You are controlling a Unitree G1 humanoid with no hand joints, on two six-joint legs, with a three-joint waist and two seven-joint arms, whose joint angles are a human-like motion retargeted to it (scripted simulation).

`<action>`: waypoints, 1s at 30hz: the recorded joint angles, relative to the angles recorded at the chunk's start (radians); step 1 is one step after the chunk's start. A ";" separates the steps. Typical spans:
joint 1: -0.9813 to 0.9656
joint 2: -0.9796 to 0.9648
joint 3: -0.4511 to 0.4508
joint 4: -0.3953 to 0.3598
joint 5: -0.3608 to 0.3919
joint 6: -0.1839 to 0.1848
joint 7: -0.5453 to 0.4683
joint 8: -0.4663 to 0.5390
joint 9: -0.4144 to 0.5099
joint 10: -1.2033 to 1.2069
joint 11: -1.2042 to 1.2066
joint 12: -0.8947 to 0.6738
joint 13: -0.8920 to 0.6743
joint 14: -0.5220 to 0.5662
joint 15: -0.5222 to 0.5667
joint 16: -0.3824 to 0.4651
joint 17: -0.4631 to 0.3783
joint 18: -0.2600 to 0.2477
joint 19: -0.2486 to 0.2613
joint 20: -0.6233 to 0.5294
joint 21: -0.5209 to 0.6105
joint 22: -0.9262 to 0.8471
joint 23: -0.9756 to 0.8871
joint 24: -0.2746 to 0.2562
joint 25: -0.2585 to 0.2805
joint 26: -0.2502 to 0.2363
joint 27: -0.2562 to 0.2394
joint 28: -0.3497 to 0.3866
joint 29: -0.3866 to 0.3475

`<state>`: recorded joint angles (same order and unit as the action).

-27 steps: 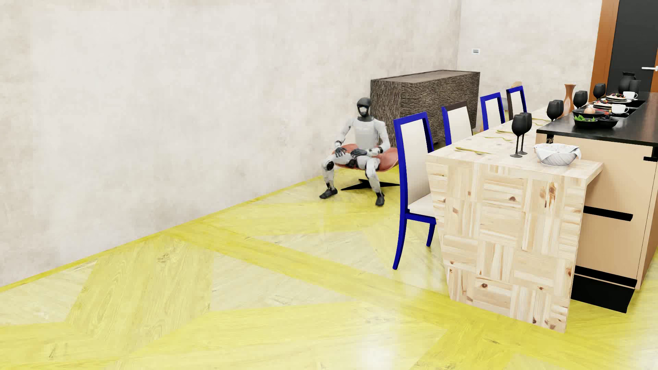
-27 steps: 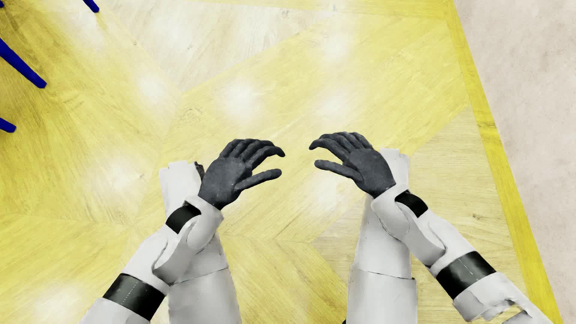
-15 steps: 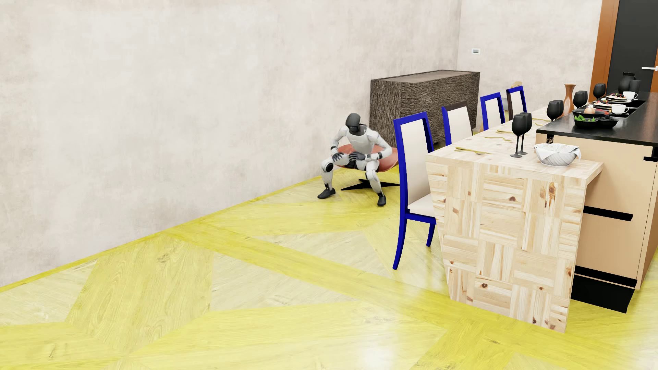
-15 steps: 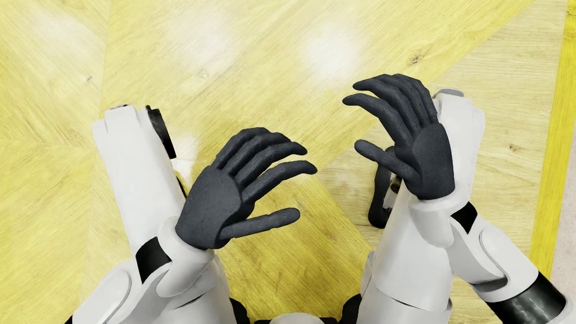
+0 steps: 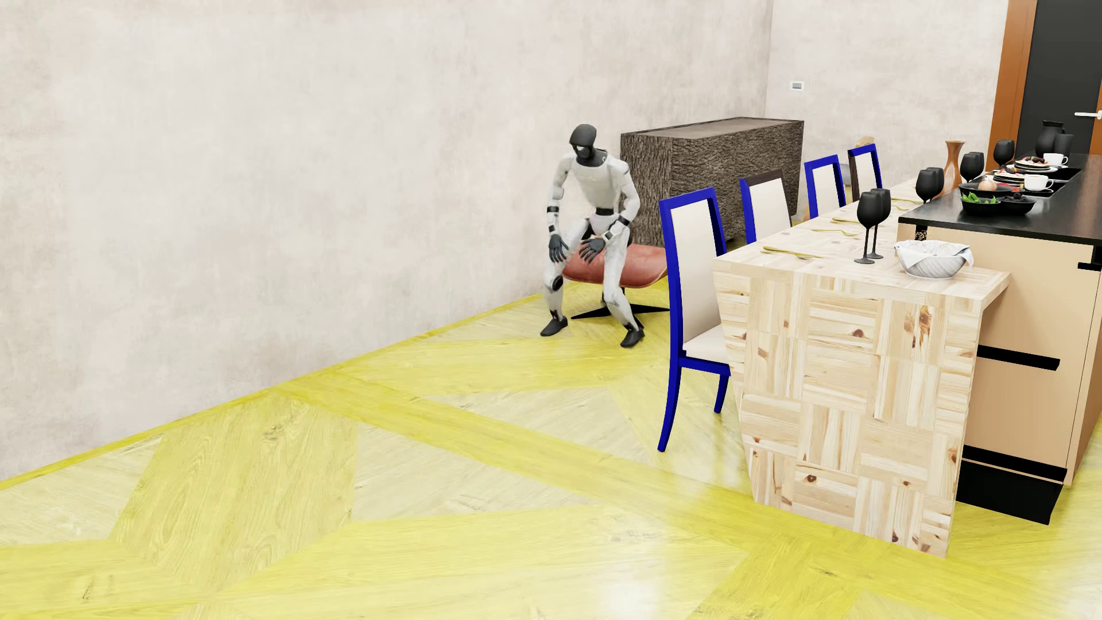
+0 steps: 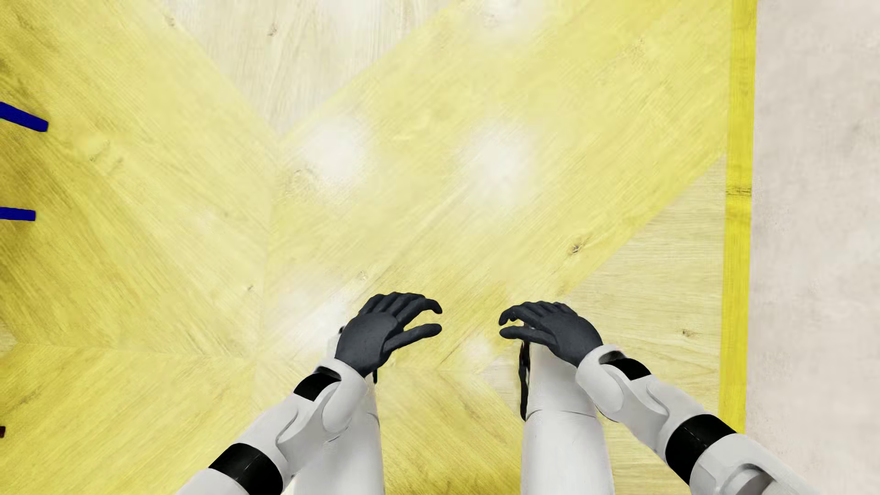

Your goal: Rise from the dark red chair

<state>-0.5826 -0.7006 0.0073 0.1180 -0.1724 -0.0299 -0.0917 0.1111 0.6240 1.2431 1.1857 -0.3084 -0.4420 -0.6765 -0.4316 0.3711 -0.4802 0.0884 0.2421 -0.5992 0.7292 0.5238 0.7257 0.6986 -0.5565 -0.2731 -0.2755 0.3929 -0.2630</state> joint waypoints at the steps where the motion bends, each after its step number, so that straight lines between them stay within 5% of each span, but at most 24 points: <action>1: 0.066 0.081 0.019 -0.026 0.010 0.025 0.008 -0.022 -0.052 -0.090 -0.075 0.003 0.047 0.017 0.022 -0.018 -0.011 0.006 -0.009 -0.002 -0.048 -0.058 0.017 0.018 0.001 -0.044 -0.021 -0.062 -0.024; 2: 0.146 0.150 0.004 -0.078 -0.007 0.013 -0.008 0.002 -0.102 -0.202 -0.122 0.012 0.098 0.040 0.044 -0.007 0.001 0.050 -0.018 -0.003 -0.087 -0.111 -0.005 0.023 0.022 -0.055 -0.006 -0.096 -0.051; 3: 0.249 0.224 -0.001 -0.110 -0.006 0.021 -0.005 0.000 -0.141 -0.315 -0.142 0.015 0.140 0.062 0.101 -0.018 -0.001 0.034 -0.005 -0.010 -0.151 -0.161 -0.036 0.005 0.055 -0.079 -0.027 -0.133 -0.018; 4: 0.376 0.283 -0.042 -0.119 0.021 0.009 -0.004 0.040 -0.173 -0.443 -0.141 0.023 0.172 0.083 0.233 0.005 0.034 0.031 -0.027 -0.002 -0.166 -0.193 -0.048 -0.025 0.072 -0.087 0.006 -0.145 -0.102; 5: 0.501 0.282 -0.059 -0.123 0.042 0.043 -0.010 0.075 -0.201 -0.596 -0.088 0.016 0.192 0.123 0.283 -0.013 0.032 0.048 -0.016 0.000 -0.203 -0.229 -0.054 -0.003 0.062 -0.077 0.014 -0.134 -0.148; 7: 0.706 0.184 -0.114 -0.074 0.077 0.069 0.085 0.058 -0.306 -0.877 -0.042 0.057 0.229 0.178 0.242 -0.010 0.065 -0.020 0.082 0.088 -0.281 -0.280 -0.082 -0.011 0.025 -0.065 0.031 -0.180 -0.169; 9: 0.858 0.098 -0.147 -0.033 0.111 0.065 0.148 -0.013 -0.383 -1.085 -0.200 0.078 0.243 0.212 0.214 0.024 0.121 -0.065 0.093 0.111 -0.348 -0.286 -0.077 -0.051 0.046 -0.048 0.048 -0.133 -0.200; 10: 0.931 0.076 -0.140 -0.036 0.121 0.063 0.166 -0.045 -0.387 -1.169 -0.348 0.059 0.234 0.215 0.221 0.042 0.127 -0.069 0.075 0.102 -0.392 -0.295 -0.092 -0.041 0.068 -0.033 0.023 -0.103 -0.184; 11: 1.035 0.095 -0.142 -0.028 0.141 0.051 0.169 -0.031 -0.389 -1.243 -0.531 0.072 0.255 0.210 0.364 0.067 0.157 -0.069 0.126 0.094 -0.417 -0.284 -0.089 -0.078 0.165 -0.039 0.035 -0.088 -0.143; 12: 1.085 0.099 -0.125 -0.044 0.176 0.021 0.202 -0.055 -0.395 -1.242 -0.709 0.073 0.275 0.175 0.490 0.112 0.187 -0.081 0.103 0.099 -0.432 -0.301 -0.084 -0.083 0.215 -0.022 0.051 -0.115 -0.143; 13: 1.163 0.152 -0.129 -0.026 0.186 0.032 0.219 -0.018 -0.398 -1.257 -0.880 0.093 0.314 0.151 0.553 0.138 0.198 -0.109 0.081 0.096 -0.437 -0.307 -0.067 -0.092 0.226 -0.029 0.054 -0.127 -0.182; 15: 1.207 0.101 -0.156 -0.022 0.160 0.037 0.212 0.026 -0.407 -1.205 -0.784 0.107 0.347 0.130 0.529 0.182 0.185 -0.127 0.050 0.116 -0.448 -0.323 -0.024 -0.082 0.271 -0.050 0.091 -0.189 -0.232; 17: 1.158 0.065 -0.167 0.029 0.156 0.075 0.212 0.041 -0.447 -1.011 -0.593 0.182 0.379 0.191 0.489 0.183 0.112 -0.200 0.100 0.179 -0.468 -0.279 0.022 -0.053 0.251 -0.053 0.078 -0.249 -0.152; 18: 1.125 0.105 -0.150 0.046 0.191 0.090 0.210 0.001 -0.468 -0.882 -0.573 0.254 0.396 0.282 0.456 0.171 0.084 -0.235 0.024 0.223 -0.433 -0.221 0.041 -0.052 0.208 -0.028 0.080 -0.234 -0.136; 19: 1.068 0.216 -0.126 0.047 0.203 0.084 0.207 -0.037 -0.484 -0.709 -0.619 0.331 0.420 0.460 0.455 0.139 0.060 -0.224 -0.040 0.279 -0.412 -0.125 0.059 -0.068 0.204 0.004 0.089 -0.226 -0.086; 20: 0.905 0.228 -0.104 0.025 0.208 0.099 0.141 -0.014 -0.474 -0.470 -0.563 0.337 0.383 0.673 0.371 0.100 0.022 -0.172 -0.052 0.306 -0.375 -0.027 0.068 -0.082 0.225 0.038 0.067 -0.207 -0.108; 21: 0.754 0.277 -0.086 0.001 0.225 0.114 0.077 -0.003 -0.464 -0.216 -0.556 0.355 0.362 0.600 0.314 0.061 -0.007 -0.123 -0.089 0.320 -0.355 0.067 0.054 -0.084 0.223 0.090 0.044 -0.132 -0.118; 22: 0.645 0.387 -0.057 -0.009 0.218 0.113 0.038 -0.007 -0.436 -0.069 -0.616 0.363 0.339 0.515 0.279 0.028 -0.030 -0.128 -0.099 0.320 -0.362 0.189 0.039 -0.091 0.173 0.099 0.037 -0.059 -0.087; 23: 0.516 0.475 -0.031 -0.021 0.225 0.102 0.020 -0.025 -0.412 0.009 -0.672 0.351 0.301 0.463 0.273 -0.012 -0.041 -0.191 -0.133 0.336 -0.346 0.317 0.033 -0.144 0.173 0.115 0.031 0.004 -0.078; 25: 0.302 0.698 0.037 -0.088 0.194 0.080 0.023 -0.093 -0.404 -0.058 -0.895 0.379 0.266 0.358 0.270 -0.047 -0.059 -0.141 -0.118 0.331 -0.365 0.471 0.016 -0.170 0.155 0.154 0.033 0.056 -0.078; 26: 0.235 0.822 0.085 -0.101 0.186 0.072 0.007 -0.113 -0.390 -0.187 -1.032 0.390 0.254 0.342 0.289 -0.043 -0.063 -0.130 -0.106 0.338 -0.366 0.481 -0.005 -0.135 0.141 0.136 0.010 -0.017 -0.095; 27: 0.181 0.905 0.124 -0.103 0.171 0.055 -0.006 -0.125 -0.401 -0.369 -1.106 0.419 0.242 0.372 0.280 -0.032 -0.069 -0.149 -0.082 0.364 -0.350 0.472 -0.040 -0.133 0.154 0.142 0.049 -0.153 -0.125; 28: 0.162 1.020 0.145 -0.106 0.181 0.020 0.001 -0.142 -0.415 -0.582 -1.180 0.449 0.253 0.440 0.269 0.028 -0.048 -0.140 -0.103 0.366 -0.322 0.447 -0.055 -0.164 0.231 0.092 0.021 -0.196 -0.099; 30: 0.189 1.109 0.152 -0.148 0.154 0.017 0.074 -0.176 -0.427 -1.038 -1.144 0.501 0.234 0.553 0.186 0.027 -0.058 -0.054 -0.076 0.467 -0.252 0.439 -0.067 -0.192 0.262 0.063 0.011 -0.218 -0.105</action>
<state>-0.3938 0.4088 0.1589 -0.0299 -0.0179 -0.0132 -0.0181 -0.0649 0.1972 0.2047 0.0415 0.1926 -0.2076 -0.1232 -0.2460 0.3984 -0.5384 0.0340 0.1662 -0.1326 0.4768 0.9625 0.6588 0.5064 -0.2946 -0.2098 -0.2646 0.1746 -0.3680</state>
